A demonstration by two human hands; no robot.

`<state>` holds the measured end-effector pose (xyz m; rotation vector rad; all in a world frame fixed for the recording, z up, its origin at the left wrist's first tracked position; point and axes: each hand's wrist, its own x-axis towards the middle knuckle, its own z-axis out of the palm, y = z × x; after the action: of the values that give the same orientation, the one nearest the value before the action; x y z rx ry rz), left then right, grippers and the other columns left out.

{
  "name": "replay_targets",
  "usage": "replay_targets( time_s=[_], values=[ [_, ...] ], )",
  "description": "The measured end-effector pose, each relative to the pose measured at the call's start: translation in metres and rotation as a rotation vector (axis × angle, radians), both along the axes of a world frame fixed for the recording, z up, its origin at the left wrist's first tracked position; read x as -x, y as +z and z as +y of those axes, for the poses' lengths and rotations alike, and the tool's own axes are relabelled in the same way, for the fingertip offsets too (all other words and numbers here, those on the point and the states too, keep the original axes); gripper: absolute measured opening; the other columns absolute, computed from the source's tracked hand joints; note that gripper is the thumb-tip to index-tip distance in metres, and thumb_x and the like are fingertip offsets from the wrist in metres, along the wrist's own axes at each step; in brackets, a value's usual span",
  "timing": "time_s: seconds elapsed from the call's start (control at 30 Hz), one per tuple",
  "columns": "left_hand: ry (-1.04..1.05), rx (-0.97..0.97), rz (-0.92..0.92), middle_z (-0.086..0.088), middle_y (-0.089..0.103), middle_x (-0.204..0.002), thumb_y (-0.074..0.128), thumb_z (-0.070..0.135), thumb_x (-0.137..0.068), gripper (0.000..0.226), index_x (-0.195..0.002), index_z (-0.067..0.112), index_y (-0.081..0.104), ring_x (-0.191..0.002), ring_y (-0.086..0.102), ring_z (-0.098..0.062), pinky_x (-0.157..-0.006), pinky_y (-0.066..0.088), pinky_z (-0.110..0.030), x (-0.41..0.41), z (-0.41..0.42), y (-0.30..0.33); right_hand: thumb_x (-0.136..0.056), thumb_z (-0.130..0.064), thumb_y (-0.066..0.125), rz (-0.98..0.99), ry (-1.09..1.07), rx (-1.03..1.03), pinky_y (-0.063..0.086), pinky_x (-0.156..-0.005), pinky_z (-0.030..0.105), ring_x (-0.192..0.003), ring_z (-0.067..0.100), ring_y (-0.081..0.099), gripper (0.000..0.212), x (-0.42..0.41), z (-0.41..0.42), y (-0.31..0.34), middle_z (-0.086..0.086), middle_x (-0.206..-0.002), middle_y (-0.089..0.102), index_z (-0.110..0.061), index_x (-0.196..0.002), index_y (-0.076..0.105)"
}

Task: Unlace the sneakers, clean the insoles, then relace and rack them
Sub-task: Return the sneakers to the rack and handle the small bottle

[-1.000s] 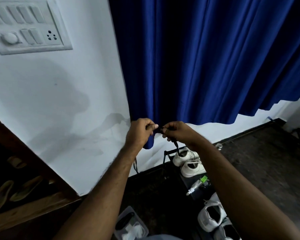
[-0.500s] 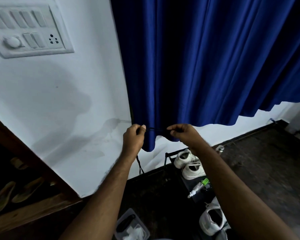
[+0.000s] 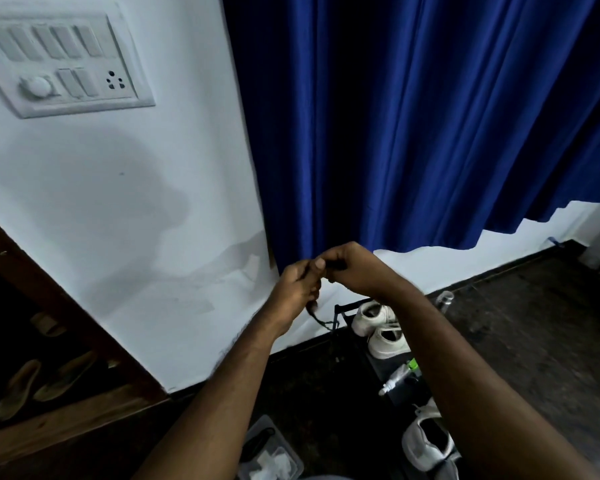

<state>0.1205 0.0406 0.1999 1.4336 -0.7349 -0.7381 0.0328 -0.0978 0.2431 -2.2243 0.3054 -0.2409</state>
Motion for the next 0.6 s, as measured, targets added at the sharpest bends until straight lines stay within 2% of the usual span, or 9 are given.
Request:
replay_targets(
  time_s=[0.07, 0.13, 0.2, 0.27, 0.37, 0.47, 0.53, 0.6],
  values=[
    [0.081, 0.003, -0.016, 0.007, 0.036, -0.058, 0.052, 0.040, -0.103, 0.034, -0.092, 0.010, 0.063, -0.050, 0.032, -0.009, -0.046, 0.028, -0.024, 0.000, 0.001, 0.002, -0.095, -0.006, 0.059, -0.016, -0.030, -0.087, 0.048, -0.069, 0.016, -0.068, 0.001, 0.061, 0.017, 0.001, 0.003, 0.003, 0.003, -0.086, 0.073, -0.010, -0.104, 0.073],
    [0.179, 0.001, -0.059, 0.011, 0.038, -0.054, 0.051, 0.032, -0.105, 0.032, -0.089, 0.006, 0.062, -0.048, 0.031, -0.007, -0.047, 0.026, -0.023, -0.001, 0.001, 0.003, -0.094, -0.003, 0.059, -0.050, -0.087, -0.198, 0.047, -0.062, 0.014, -0.065, 0.004, 0.063, 0.014, 0.002, 0.003, 0.003, 0.007, -0.085, 0.075, -0.007, -0.103, 0.070],
    [0.269, -0.004, -0.093, 0.016, 0.043, -0.050, 0.051, 0.027, -0.105, 0.028, -0.084, 0.013, 0.063, -0.048, 0.034, -0.003, -0.049, 0.027, -0.023, -0.004, 0.000, 0.004, -0.092, -0.011, 0.067, -0.112, -0.171, -0.285, 0.052, -0.064, 0.023, -0.066, 0.014, 0.066, 0.003, 0.004, 0.002, 0.001, 0.008, -0.080, 0.075, -0.010, -0.094, 0.069],
    [0.323, 0.004, -0.107, 0.017, 0.043, -0.049, 0.053, 0.030, -0.104, 0.030, -0.082, 0.012, 0.062, -0.048, 0.034, -0.001, -0.049, 0.027, -0.024, -0.007, 0.001, 0.004, -0.088, -0.017, 0.073, -0.187, -0.266, -0.378, 0.056, -0.068, 0.032, -0.067, 0.024, 0.066, 0.005, 0.005, -0.001, -0.005, 0.009, -0.078, 0.074, -0.014, -0.085, 0.071],
    [0.370, 0.026, -0.105, 0.011, 0.035, -0.054, 0.053, 0.035, -0.104, 0.041, -0.092, -0.004, 0.057, -0.050, 0.029, -0.007, -0.048, 0.025, -0.024, -0.009, 0.003, 0.003, -0.088, -0.018, 0.073, -0.252, -0.311, -0.523, 0.046, -0.059, 0.023, -0.066, 0.013, 0.059, 0.008, 0.007, 0.000, -0.007, 0.007, -0.079, 0.071, -0.010, -0.090, 0.072],
    [0.369, 0.029, -0.063, -0.003, 0.036, -0.061, 0.052, 0.036, -0.104, 0.046, -0.096, -0.009, 0.052, -0.051, 0.030, -0.011, -0.047, 0.025, -0.024, -0.007, 0.002, 0.005, -0.090, -0.014, 0.069, -0.309, -0.257, -0.786, 0.044, -0.066, 0.022, -0.072, 0.009, 0.058, 0.013, 0.008, 0.006, -0.005, 0.006, -0.087, 0.067, -0.009, -0.102, 0.072],
    [0.359, 0.032, -0.055, -0.009, 0.048, -0.061, 0.052, 0.035, -0.104, 0.042, -0.094, -0.006, 0.057, -0.052, 0.042, -0.016, -0.047, 0.031, -0.024, -0.005, 0.002, 0.007, -0.090, -0.014, 0.068, -0.343, -0.236, -0.887, 0.045, -0.071, 0.024, -0.075, 0.007, 0.058, 0.016, 0.006, 0.010, -0.003, 0.003, -0.091, 0.068, -0.012, -0.105, 0.072],
    [0.384, 0.042, -0.071, -0.008, 0.070, -0.074, 0.053, 0.033, -0.104, 0.034, -0.091, 0.004, 0.067, -0.066, 0.064, -0.021, -0.058, 0.048, -0.028, -0.007, 0.000, 0.007, -0.091, -0.015, 0.067, -0.351, -0.235, -0.880, 0.043, -0.071, 0.025, -0.072, 0.004, 0.058, 0.016, 0.006, 0.012, -0.001, -0.003, -0.086, 0.069, -0.013, -0.106, 0.073]
  ],
)
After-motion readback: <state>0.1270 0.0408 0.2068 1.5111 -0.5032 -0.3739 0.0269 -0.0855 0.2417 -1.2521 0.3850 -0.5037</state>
